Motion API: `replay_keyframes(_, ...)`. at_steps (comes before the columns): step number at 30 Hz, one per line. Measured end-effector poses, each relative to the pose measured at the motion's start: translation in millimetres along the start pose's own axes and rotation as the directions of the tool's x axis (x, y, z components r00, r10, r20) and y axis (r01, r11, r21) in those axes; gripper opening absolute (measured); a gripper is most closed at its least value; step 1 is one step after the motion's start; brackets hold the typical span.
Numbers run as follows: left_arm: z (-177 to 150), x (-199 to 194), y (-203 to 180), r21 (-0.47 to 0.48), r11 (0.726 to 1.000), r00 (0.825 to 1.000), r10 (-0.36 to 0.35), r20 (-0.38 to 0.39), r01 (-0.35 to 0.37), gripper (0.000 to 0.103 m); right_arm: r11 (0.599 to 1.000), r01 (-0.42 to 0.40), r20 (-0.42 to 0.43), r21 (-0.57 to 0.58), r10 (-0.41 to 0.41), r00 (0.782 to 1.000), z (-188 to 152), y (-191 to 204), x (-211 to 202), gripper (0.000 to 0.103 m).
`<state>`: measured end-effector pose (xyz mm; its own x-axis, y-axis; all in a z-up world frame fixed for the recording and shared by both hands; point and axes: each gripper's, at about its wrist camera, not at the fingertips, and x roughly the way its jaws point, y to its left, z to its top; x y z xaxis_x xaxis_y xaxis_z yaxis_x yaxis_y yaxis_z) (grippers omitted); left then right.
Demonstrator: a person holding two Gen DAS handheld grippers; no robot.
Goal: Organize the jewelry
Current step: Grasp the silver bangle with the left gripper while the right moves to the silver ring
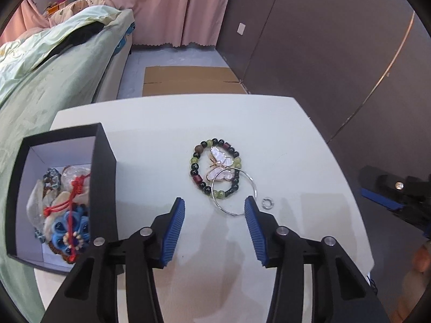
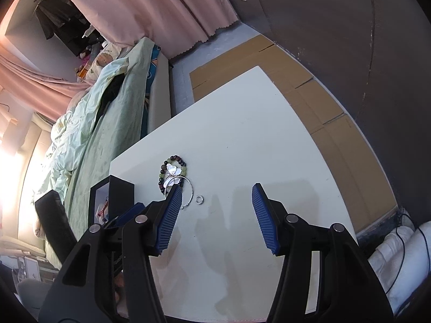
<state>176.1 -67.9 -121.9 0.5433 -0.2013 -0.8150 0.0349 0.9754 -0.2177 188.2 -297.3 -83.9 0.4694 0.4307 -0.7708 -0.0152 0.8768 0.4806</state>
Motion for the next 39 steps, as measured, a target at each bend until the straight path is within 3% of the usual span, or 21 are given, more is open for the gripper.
replay_keyframes(8,-1.7,23.0,-4.4,0.019,0.999,0.999,0.05,-0.021,-0.05,0.038,1.0,0.01,-0.001,-0.007,-0.01,1.0,1.4,-1.1,0.9,0.055)
replay_keyframes(12,-4.4,28.1,-14.3,0.079,0.992,0.995,0.101,-0.003,-0.1,0.037,1.0,0.016,0.001,-0.003,-0.016,1.0,1.7,-2.3,1.1,0.055)
replay_keyframes(14,-5.9,29.7,-16.9,0.102,0.986,0.991,0.132,0.007,-0.132,0.031,1.0,0.015,0.001,-0.004,-0.015,1.0,2.0,-1.7,1.7,0.055)
replay_keyframes(17,-7.2,30.2,-16.4,0.119,0.978,0.985,0.17,0.009,-0.17,0.01,1.0,0.021,0.0,-0.01,-0.021,1.0,1.3,-1.1,2.3,0.055)
replay_keyframes(19,-6.6,29.6,-13.6,0.112,0.981,0.987,0.159,-0.004,-0.158,0.0,0.999,0.027,-0.002,-0.016,-0.027,1.0,0.5,-0.8,3.0,0.055)
replay_keyframes(30,-0.2,-8.1,-1.7,0.041,0.998,0.999,0.042,0.024,-0.043,0.0,0.998,0.031,-0.019,-0.055,-0.032,0.999,-5.0,7.5,10.1,0.055)
replay_keyframes(39,11.0,-35.4,13.8,-0.032,0.999,0.998,-0.024,0.06,0.026,0.0,0.998,0.0,-0.056,-0.06,-0.003,0.998,-6.0,13.3,23.3,0.046)
